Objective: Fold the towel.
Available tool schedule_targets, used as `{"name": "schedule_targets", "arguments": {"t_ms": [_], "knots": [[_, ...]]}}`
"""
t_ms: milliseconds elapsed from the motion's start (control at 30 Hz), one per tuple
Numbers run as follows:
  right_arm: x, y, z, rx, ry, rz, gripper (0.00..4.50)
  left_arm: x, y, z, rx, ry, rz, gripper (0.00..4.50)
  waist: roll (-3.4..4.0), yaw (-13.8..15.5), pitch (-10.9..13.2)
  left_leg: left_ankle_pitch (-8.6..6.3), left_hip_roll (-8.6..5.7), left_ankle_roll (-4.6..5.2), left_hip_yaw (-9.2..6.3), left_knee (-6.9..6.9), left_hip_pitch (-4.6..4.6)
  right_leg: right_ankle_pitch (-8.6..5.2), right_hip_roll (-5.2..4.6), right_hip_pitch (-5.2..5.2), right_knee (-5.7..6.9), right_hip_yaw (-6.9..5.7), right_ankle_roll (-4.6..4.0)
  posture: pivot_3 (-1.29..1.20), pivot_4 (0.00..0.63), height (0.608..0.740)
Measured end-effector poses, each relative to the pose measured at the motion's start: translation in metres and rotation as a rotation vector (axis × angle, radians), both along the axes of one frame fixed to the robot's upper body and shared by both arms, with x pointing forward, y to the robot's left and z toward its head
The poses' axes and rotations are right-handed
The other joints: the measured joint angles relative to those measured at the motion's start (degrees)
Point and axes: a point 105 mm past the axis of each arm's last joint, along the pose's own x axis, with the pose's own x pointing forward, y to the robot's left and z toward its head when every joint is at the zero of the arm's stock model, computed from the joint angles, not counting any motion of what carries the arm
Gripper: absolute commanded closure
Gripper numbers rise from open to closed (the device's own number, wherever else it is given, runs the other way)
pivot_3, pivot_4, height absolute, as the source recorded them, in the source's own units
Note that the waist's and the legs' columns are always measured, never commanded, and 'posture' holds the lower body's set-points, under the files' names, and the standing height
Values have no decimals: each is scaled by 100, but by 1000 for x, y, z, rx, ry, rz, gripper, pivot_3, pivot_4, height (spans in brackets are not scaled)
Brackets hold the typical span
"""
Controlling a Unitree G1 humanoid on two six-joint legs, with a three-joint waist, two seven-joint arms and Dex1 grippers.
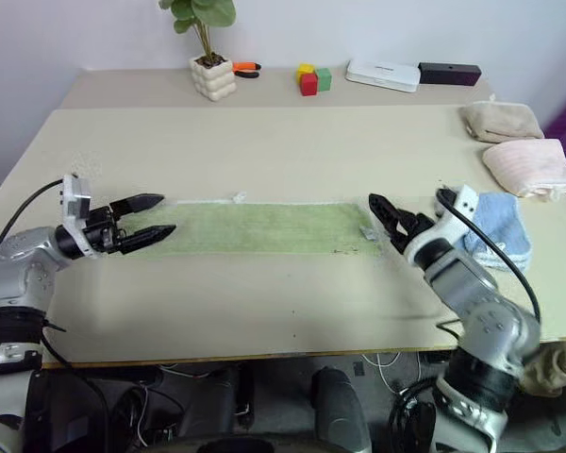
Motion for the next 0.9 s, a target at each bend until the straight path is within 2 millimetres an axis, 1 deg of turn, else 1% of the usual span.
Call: {"name": "schedule_targets", "arguments": {"t_ms": [67,133,267,333,567,733,900], "knots": [[-17,0,-11,30,56,0,24,0,-2,2,-11,-2,-35,3,0,-6,0,0,0,1,0,2,1,1,0,2,-1,0,0,0,150,735],[-29,0,-20,49,104,-21,24,4,-3,9,-16,-23,-63,3,-1,-10,0,0,-1,1,-4,3,1,1,1,4,0,0,-1,0,150,735],[-36,-4,-23,116,136,-73,24,8,-5,19,-15,-62,-117,3,0,-32,0,-2,-2,4,-6,1,1,1,2,3,-4,1,-1,0,150,735],[-39,-3,-26,157,156,-88,24,11,-5,22,-15,-72,-138,3,0,-32,0,-3,-2,5,-8,0,1,1,4,3,-5,1,0,0,150,735],[-37,12,-40,269,247,-90,24,14,-2,15,6,-70,-130,3,-1,-30,0,-3,-2,5,-10,1,-3,1,3,3,-7,1,0,0,150,735],[-31,19,-39,340,254,-81,24,10,3,11,19,-60,-122,3,-1,-34,0,-3,-1,5,-11,3,-2,1,3,4,-8,1,0,0,150,735],[-16,29,-37,338,258,-41,24,2,5,5,27,-53,-119,3,-1,-43,0,-3,0,5,-12,2,-2,1,4,4,-8,1,-1,0,150,735]]}}
